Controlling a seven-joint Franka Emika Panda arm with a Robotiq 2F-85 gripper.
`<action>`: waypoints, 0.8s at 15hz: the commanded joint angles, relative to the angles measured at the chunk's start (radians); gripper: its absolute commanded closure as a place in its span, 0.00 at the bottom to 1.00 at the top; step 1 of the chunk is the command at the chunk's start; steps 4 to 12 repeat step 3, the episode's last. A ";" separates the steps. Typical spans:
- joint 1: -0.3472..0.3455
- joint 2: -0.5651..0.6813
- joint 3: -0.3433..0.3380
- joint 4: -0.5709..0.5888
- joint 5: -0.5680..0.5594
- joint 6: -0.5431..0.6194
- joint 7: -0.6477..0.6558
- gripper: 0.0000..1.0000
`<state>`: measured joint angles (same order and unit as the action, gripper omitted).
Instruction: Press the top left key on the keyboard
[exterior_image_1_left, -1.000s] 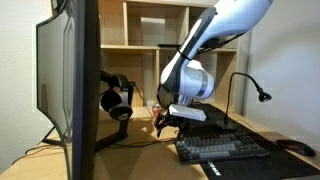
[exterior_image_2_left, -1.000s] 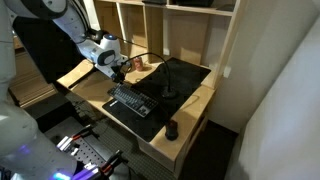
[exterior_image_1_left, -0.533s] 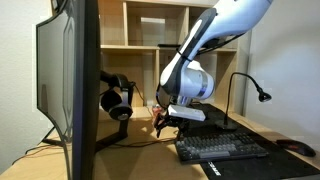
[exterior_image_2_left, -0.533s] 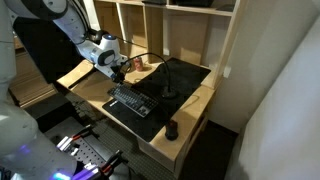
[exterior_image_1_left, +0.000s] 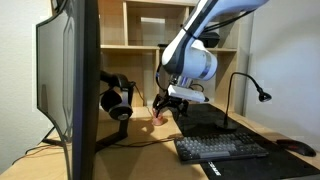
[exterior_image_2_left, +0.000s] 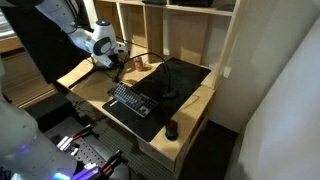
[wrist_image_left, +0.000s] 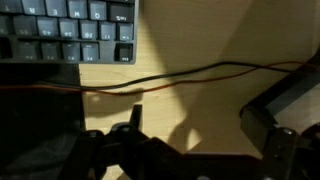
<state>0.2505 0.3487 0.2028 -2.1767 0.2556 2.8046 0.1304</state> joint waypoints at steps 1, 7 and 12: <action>-0.025 -0.189 0.013 -0.111 -0.015 -0.105 0.012 0.00; -0.016 -0.135 0.010 -0.055 -0.018 -0.085 0.017 0.00; -0.016 -0.135 0.010 -0.055 -0.018 -0.085 0.017 0.00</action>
